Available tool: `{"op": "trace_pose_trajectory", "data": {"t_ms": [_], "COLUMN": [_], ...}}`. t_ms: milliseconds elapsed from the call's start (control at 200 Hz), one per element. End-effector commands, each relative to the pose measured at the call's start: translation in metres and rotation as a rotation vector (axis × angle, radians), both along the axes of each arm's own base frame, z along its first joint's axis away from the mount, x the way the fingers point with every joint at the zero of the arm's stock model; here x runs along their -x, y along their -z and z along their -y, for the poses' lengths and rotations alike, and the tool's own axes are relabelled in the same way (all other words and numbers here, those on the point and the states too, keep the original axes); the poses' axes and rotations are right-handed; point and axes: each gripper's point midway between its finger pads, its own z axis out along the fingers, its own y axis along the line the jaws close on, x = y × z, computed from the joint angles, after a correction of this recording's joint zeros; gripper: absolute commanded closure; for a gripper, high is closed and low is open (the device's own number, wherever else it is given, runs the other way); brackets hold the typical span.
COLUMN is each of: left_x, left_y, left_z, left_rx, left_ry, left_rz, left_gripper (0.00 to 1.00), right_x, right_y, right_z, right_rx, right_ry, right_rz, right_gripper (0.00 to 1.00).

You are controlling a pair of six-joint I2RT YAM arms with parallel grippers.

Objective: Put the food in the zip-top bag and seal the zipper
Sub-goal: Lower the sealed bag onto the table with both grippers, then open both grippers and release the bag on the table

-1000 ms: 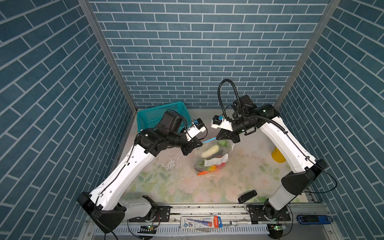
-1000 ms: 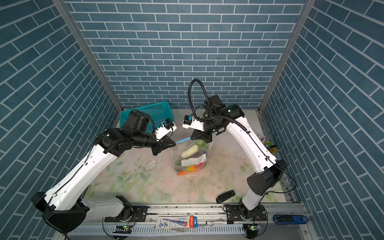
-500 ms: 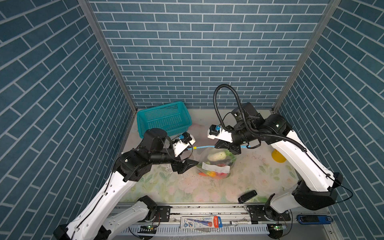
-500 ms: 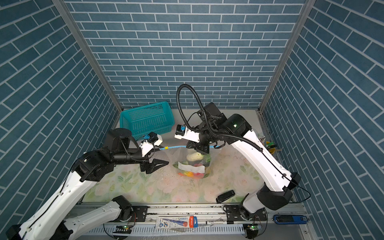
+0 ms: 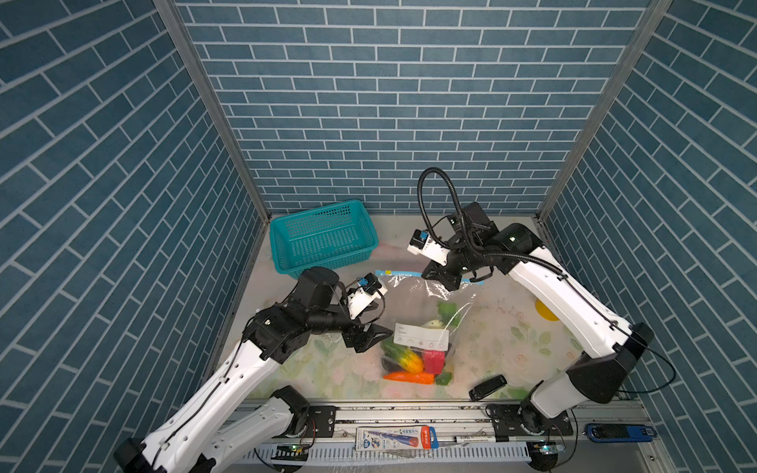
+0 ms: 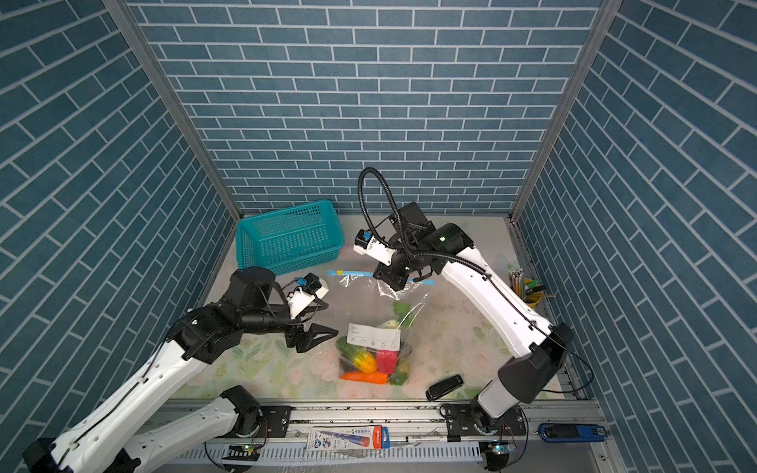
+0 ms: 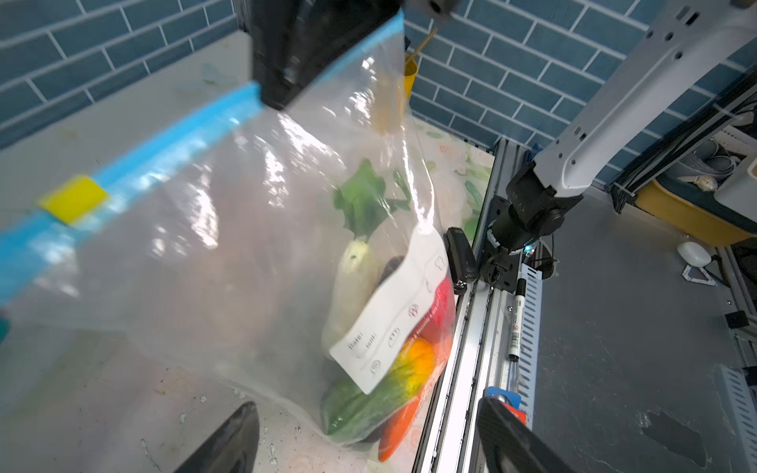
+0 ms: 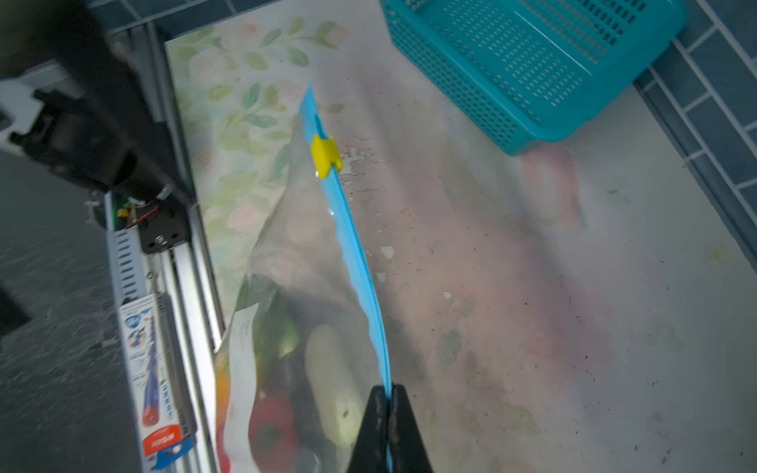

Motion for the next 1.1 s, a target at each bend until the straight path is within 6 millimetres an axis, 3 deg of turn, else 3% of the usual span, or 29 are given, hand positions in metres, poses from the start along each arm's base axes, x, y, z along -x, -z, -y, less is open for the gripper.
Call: {"op": "trace_pose_trajectory", "data": {"t_ms": [0, 160, 305, 320, 505, 545, 640, 775, 955, 1090], "left_x": [-0.008, -0.028, -0.041, -0.043, -0.063, -0.069, -0.085, -0.113, -0.110, -0.105], "left_y": [0.004, 0.038, 0.057, 0.059, 0.097, 0.105, 0.125, 0.151, 0.177, 0.162], "left_z": [0.031, 0.066, 0.097, 0.099, 0.127, 0.131, 0.132, 0.125, 0.106, 0.084], "left_rx": [0.048, 0.038, 0.046, 0.045, 0.008, -0.006, -0.033, -0.036, -0.134, -0.104], "left_ry": [0.049, 0.098, 0.136, 0.139, 0.150, 0.144, 0.109, 0.025, -0.018, -0.088], "left_rz": [0.028, -0.057, -0.113, -0.120, -0.192, -0.201, -0.238, -0.297, -0.335, -0.324], "left_gripper": [0.15, 0.16, 0.18, 0.18, 0.25, 0.26, 0.30, 0.38, 0.37, 0.35], "right_x": [-0.046, -0.113, -0.167, -0.174, -0.221, -0.227, -0.240, -0.253, -0.251, -0.239], "right_y": [0.027, 0.067, 0.101, 0.115, 0.157, 0.166, 0.179, 0.163, 0.109, 0.072], "right_z": [-0.009, 0.006, 0.022, 0.023, 0.033, 0.034, 0.038, 0.043, 0.045, 0.052], "right_rx": [-0.062, -0.120, -0.170, -0.171, -0.256, -0.264, -0.274, -0.304, -0.328, -0.322], "right_ry": [-0.045, -0.018, -0.016, -0.012, 0.007, 0.010, 0.023, 0.042, 0.042, 0.072], "right_rz": [-0.033, -0.121, -0.112, -0.127, -0.146, -0.146, -0.127, -0.085, 0.001, 0.044], "right_gripper": [1.00, 1.00, 1.00, 1.00, 0.99, 0.96, 0.72, 0.56, 0.49, 0.47]}}
